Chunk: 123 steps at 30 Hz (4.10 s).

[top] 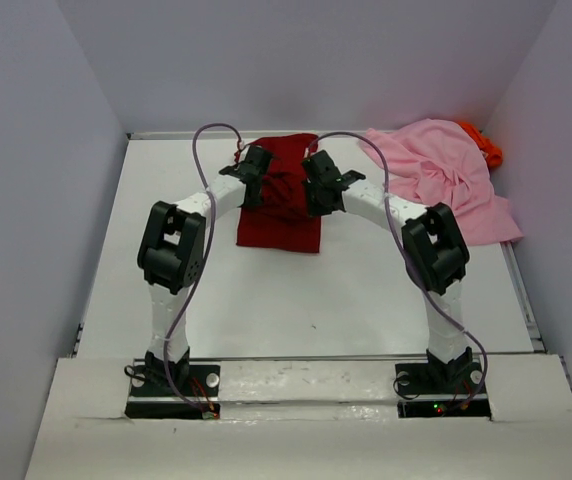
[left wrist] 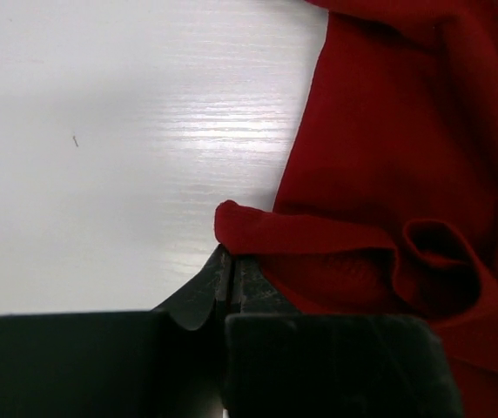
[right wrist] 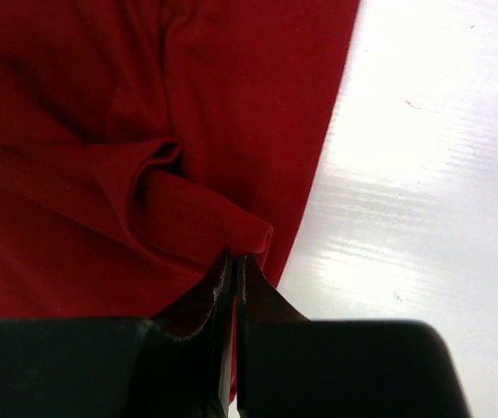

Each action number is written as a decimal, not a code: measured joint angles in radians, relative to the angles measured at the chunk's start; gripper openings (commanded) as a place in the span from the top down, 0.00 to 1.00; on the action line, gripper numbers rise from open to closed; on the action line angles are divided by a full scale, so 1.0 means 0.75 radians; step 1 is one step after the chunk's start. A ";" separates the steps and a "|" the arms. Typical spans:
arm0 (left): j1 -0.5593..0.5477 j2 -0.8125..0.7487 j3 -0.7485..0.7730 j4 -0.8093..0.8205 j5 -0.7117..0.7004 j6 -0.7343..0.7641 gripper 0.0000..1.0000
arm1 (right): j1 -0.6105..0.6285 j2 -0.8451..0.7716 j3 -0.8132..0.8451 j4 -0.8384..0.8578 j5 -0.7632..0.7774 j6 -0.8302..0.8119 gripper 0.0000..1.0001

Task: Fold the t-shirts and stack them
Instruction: Fold the tshirt

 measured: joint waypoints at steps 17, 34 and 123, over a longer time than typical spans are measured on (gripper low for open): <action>-0.001 -0.172 -0.067 0.058 -0.061 0.010 0.35 | -0.053 -0.009 0.009 -0.007 0.006 -0.025 0.32; -0.210 -0.473 -0.438 0.009 -0.067 -0.087 0.35 | 0.012 -0.190 -0.177 0.022 -0.121 -0.010 0.35; -0.127 -0.998 -0.773 0.171 -0.051 -0.031 0.29 | 0.109 0.221 0.351 -0.039 -0.158 -0.118 0.29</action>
